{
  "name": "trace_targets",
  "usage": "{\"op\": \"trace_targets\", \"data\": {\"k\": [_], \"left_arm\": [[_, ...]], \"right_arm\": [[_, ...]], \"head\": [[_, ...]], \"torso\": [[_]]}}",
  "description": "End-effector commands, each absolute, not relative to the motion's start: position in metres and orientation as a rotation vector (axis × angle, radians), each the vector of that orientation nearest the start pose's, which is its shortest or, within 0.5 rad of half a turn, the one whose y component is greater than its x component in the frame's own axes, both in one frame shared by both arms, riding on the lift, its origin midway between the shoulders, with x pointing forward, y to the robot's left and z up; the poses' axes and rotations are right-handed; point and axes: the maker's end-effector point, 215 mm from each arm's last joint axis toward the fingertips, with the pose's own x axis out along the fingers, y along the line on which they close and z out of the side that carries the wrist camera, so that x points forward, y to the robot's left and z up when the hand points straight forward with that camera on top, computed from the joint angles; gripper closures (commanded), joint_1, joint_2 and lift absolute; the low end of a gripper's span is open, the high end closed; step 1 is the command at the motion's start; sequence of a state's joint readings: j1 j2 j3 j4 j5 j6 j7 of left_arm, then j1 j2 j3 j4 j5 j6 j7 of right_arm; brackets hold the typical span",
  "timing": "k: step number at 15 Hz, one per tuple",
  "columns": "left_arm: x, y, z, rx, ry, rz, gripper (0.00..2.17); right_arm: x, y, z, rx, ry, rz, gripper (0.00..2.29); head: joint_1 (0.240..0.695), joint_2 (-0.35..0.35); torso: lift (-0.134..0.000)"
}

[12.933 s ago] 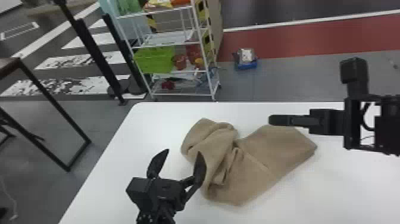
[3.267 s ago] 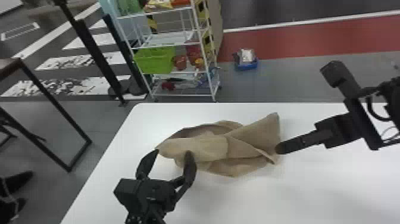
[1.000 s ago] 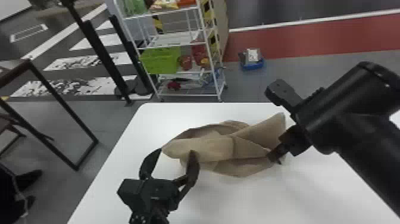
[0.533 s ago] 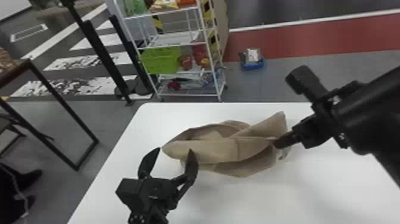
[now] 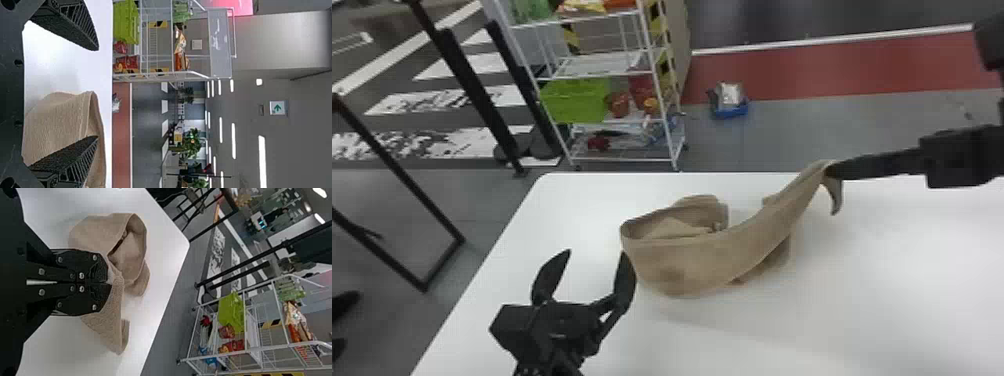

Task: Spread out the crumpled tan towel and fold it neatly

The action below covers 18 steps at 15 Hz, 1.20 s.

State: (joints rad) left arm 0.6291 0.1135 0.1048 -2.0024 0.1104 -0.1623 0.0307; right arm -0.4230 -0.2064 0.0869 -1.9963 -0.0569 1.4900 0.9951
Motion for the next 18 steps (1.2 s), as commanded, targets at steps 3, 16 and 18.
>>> {"op": "trace_targets", "data": {"k": [3,16,18], "left_arm": [[0.401,0.301,-0.359,0.046,0.027,0.064,0.08],[0.428,0.293,-0.409,0.090,0.272,0.006,0.14],[0.432,0.280,-0.419,0.083,0.370,-0.070,0.15]], "right_arm": [[0.464,-0.148,-0.235,0.171,0.633,0.995,1.29],[0.376,-0.170,-0.378,-0.574,0.653,1.106,1.29],[0.381,-0.193,-0.375,-0.562,0.660,1.060,1.29]], "head": [[0.695,0.238],[0.695,0.204],[0.695,0.175]], "torso": [[-0.122],[-0.122],[-0.122]]}}
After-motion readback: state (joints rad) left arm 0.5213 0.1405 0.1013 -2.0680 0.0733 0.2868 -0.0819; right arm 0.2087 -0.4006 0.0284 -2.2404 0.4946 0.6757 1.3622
